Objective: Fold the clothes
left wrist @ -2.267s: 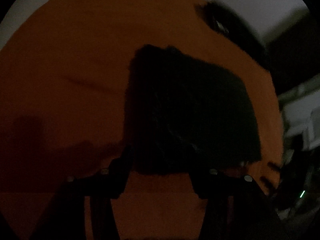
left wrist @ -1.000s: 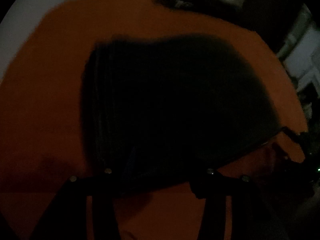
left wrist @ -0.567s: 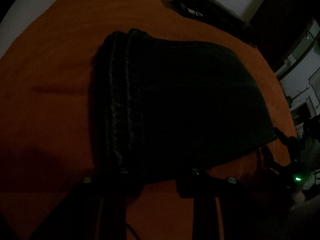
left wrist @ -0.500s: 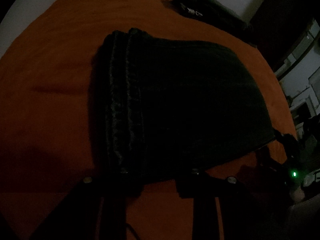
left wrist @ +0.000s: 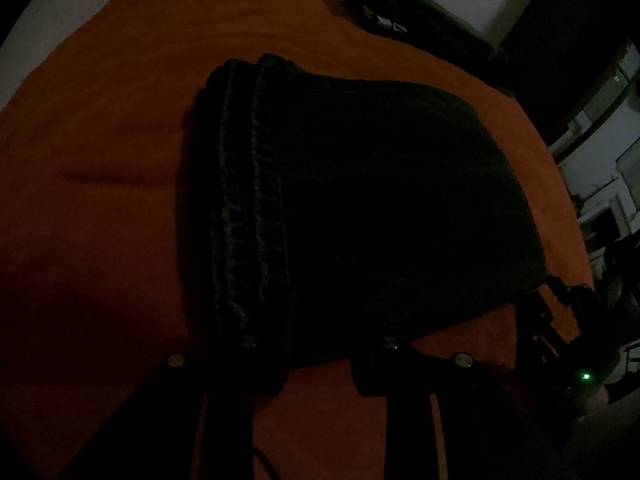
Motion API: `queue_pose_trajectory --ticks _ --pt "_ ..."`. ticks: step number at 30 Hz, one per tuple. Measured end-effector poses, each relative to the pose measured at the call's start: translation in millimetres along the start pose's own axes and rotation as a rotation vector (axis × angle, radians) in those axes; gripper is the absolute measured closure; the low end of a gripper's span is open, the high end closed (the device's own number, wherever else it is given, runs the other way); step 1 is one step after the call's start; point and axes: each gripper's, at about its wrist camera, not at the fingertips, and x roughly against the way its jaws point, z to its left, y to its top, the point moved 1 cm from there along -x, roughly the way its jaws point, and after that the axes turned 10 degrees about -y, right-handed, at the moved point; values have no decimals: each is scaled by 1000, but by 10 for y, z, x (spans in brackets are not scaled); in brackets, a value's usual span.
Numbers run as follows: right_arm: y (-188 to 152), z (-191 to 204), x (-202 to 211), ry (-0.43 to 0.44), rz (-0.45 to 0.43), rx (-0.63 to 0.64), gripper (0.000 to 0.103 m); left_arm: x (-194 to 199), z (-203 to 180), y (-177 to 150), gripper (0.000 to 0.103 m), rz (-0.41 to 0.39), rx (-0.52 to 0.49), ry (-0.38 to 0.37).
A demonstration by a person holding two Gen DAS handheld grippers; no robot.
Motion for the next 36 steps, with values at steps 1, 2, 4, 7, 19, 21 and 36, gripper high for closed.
queue_pose_trajectory --ticks 1,2,4,7,19,21,36 --pt "0 21 -39 4 5 6 87 9 -9 -11 77 0 -4 4" --pt "-7 82 -50 -8 3 31 89 17 -17 -21 77 0 -7 9" --pt "-25 197 -87 -35 -10 77 90 6 -16 -14 77 0 -5 9" --pt "-57 347 -150 -75 -29 152 91 10 -7 -13 77 1 2 7" --pt "-67 -124 64 88 -23 -13 86 112 3 -31 77 2 33 -1" --pt "-84 -372 4 229 29 -190 71 128 21 -34 77 -1 43 -15" --pt "-271 -792 -15 464 43 -638 86 506 -1357 201 74 -33 -412 59"
